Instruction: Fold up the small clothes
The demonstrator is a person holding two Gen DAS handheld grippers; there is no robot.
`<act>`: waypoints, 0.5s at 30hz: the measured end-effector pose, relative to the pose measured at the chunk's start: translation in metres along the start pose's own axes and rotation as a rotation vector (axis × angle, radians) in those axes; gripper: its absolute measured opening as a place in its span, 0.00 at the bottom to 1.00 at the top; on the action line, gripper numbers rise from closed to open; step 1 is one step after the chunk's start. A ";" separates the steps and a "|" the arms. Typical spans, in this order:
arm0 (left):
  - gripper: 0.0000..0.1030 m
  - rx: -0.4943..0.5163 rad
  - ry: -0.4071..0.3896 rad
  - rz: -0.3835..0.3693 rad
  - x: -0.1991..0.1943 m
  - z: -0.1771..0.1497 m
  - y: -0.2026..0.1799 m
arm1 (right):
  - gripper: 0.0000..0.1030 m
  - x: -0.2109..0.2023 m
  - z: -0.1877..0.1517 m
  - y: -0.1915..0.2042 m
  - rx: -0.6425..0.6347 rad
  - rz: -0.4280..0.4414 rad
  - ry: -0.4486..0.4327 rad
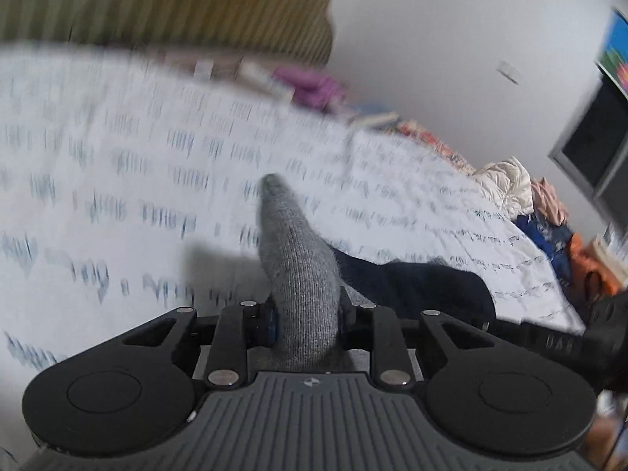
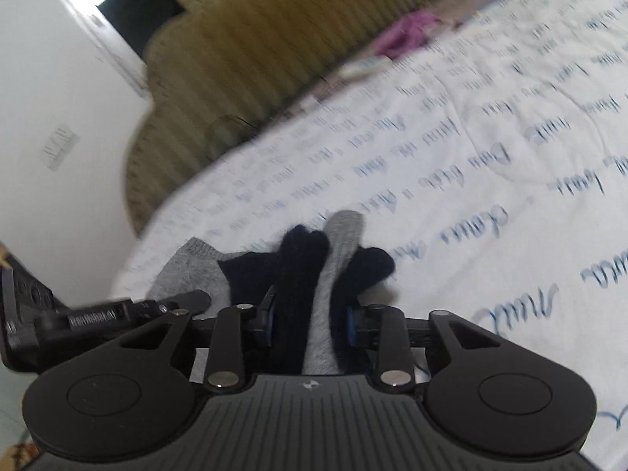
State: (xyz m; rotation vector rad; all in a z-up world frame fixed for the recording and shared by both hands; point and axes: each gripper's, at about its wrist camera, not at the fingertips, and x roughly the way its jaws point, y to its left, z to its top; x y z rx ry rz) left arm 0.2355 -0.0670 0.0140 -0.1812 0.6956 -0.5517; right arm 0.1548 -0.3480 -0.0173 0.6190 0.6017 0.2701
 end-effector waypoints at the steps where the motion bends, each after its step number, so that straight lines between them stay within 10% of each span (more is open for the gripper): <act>1: 0.27 0.036 -0.014 0.029 0.000 0.002 -0.007 | 0.28 -0.001 0.003 0.001 -0.006 -0.002 -0.015; 4: 0.51 0.106 0.065 0.134 0.020 0.005 -0.019 | 0.31 0.009 0.009 -0.001 -0.023 -0.122 -0.008; 7: 0.70 0.152 0.056 0.259 0.012 -0.001 -0.025 | 0.68 0.009 0.005 -0.004 -0.020 -0.259 0.011; 10: 0.94 0.178 0.007 0.299 -0.016 -0.011 -0.032 | 0.68 -0.025 -0.006 0.022 -0.127 -0.367 -0.082; 15: 0.92 0.145 0.031 0.397 -0.042 -0.040 -0.047 | 0.69 -0.058 -0.049 0.081 -0.385 -0.298 -0.083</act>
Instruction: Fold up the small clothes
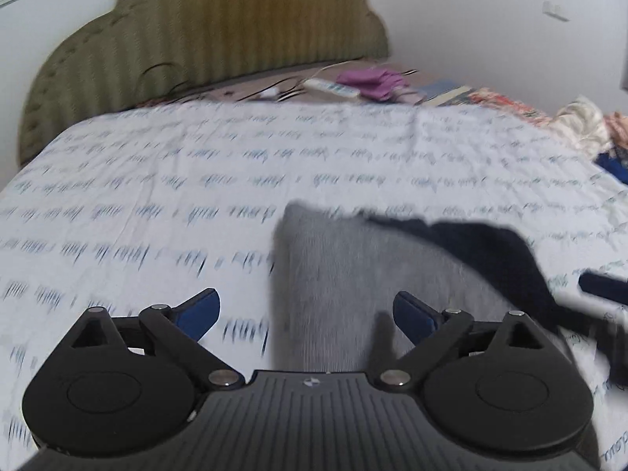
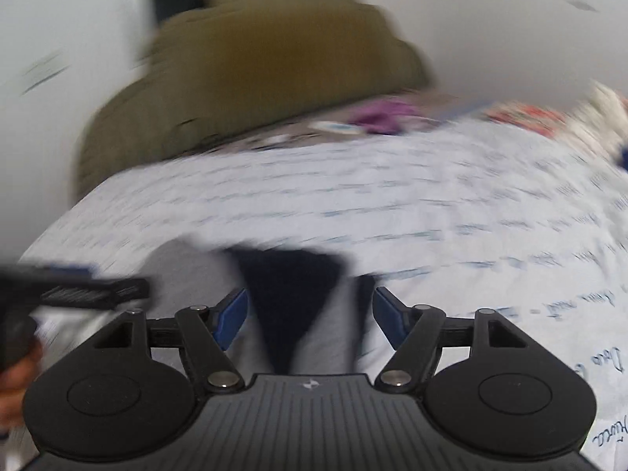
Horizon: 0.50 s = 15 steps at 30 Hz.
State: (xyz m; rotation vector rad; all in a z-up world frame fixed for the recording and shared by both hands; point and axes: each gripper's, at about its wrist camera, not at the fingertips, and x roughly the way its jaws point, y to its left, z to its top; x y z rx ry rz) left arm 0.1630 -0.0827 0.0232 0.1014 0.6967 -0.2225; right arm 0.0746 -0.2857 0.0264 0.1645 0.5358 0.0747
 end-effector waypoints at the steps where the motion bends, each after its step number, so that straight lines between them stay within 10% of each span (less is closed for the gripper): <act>1: 0.92 -0.008 0.014 0.022 -0.003 -0.005 -0.001 | 0.69 -0.001 -0.006 0.009 -0.030 0.051 0.024; 3: 0.91 -0.025 0.045 0.024 -0.005 -0.015 -0.002 | 0.69 0.008 -0.017 0.016 -0.049 0.126 0.096; 6: 0.91 -0.031 0.071 0.026 -0.009 -0.027 -0.001 | 0.70 0.024 -0.033 0.010 -0.050 -0.065 0.157; 15: 0.91 -0.003 0.068 0.028 -0.027 -0.042 -0.011 | 0.74 -0.015 -0.046 0.014 0.011 -0.085 0.094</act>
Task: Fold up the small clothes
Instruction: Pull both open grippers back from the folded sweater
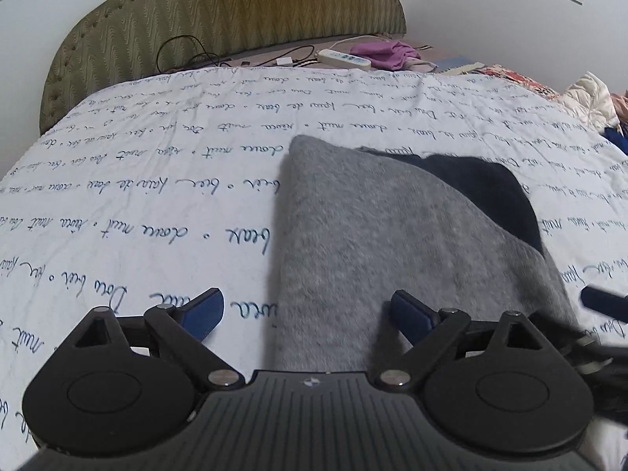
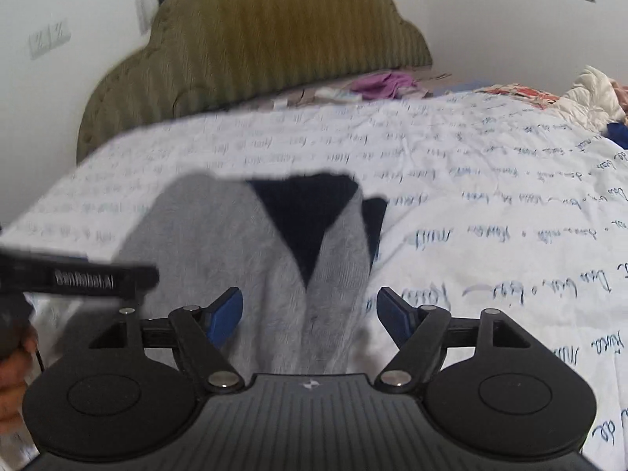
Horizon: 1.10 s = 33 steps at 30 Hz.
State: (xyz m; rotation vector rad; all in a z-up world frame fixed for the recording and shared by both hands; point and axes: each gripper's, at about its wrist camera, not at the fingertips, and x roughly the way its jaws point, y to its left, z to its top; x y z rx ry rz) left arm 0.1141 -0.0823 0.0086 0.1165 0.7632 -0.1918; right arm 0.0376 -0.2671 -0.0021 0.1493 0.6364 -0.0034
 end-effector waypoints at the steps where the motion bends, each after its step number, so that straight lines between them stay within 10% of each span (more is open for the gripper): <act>1: 0.91 0.003 0.002 0.001 -0.001 -0.002 -0.001 | 0.74 0.006 -0.003 0.001 -0.014 -0.033 0.033; 33: 0.92 0.015 0.022 0.015 -0.046 -0.048 0.005 | 0.93 -0.045 -0.034 0.035 0.044 -0.042 0.056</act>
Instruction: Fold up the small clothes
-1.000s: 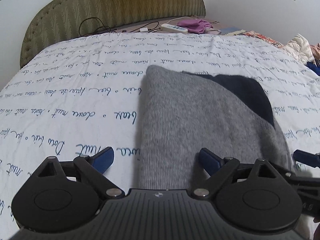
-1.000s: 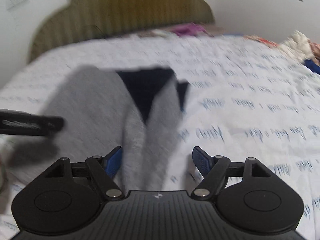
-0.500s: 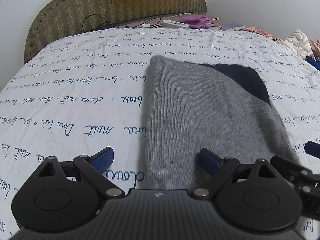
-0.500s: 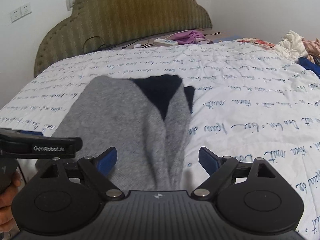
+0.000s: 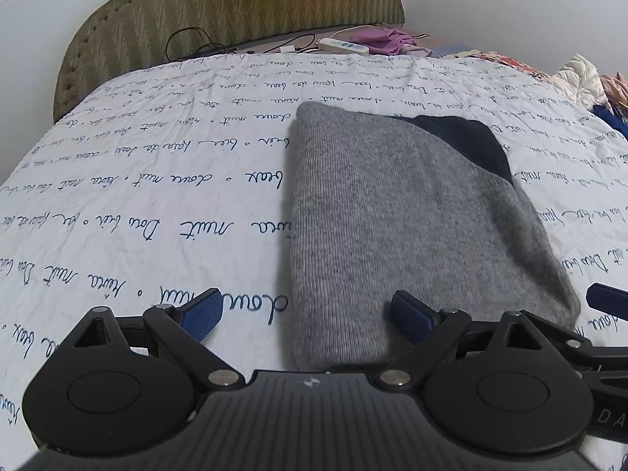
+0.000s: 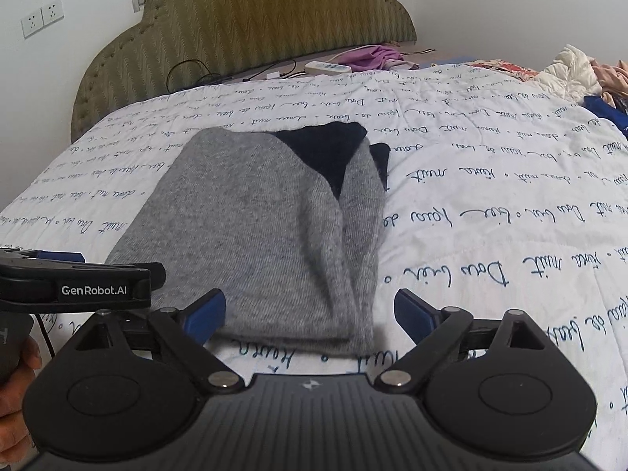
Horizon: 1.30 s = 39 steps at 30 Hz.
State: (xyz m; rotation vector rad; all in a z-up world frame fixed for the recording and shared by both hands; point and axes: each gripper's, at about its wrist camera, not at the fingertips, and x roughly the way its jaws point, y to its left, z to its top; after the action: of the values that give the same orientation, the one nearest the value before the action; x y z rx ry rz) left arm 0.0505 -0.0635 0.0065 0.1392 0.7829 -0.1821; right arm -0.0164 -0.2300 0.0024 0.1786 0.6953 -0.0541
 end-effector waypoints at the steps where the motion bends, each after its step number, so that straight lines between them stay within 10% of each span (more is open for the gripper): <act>1: 0.92 0.001 -0.001 0.002 -0.002 -0.001 0.000 | 0.94 -0.001 -0.001 0.001 0.000 0.001 -0.001; 39: 0.94 0.015 0.035 0.028 -0.028 -0.044 0.012 | 0.99 -0.023 -0.031 0.012 -0.006 -0.047 0.020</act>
State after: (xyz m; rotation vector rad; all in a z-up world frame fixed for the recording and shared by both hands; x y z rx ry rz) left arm 0.0038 -0.0407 -0.0037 0.1682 0.8143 -0.1595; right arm -0.0519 -0.2125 -0.0043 0.1570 0.7193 -0.0947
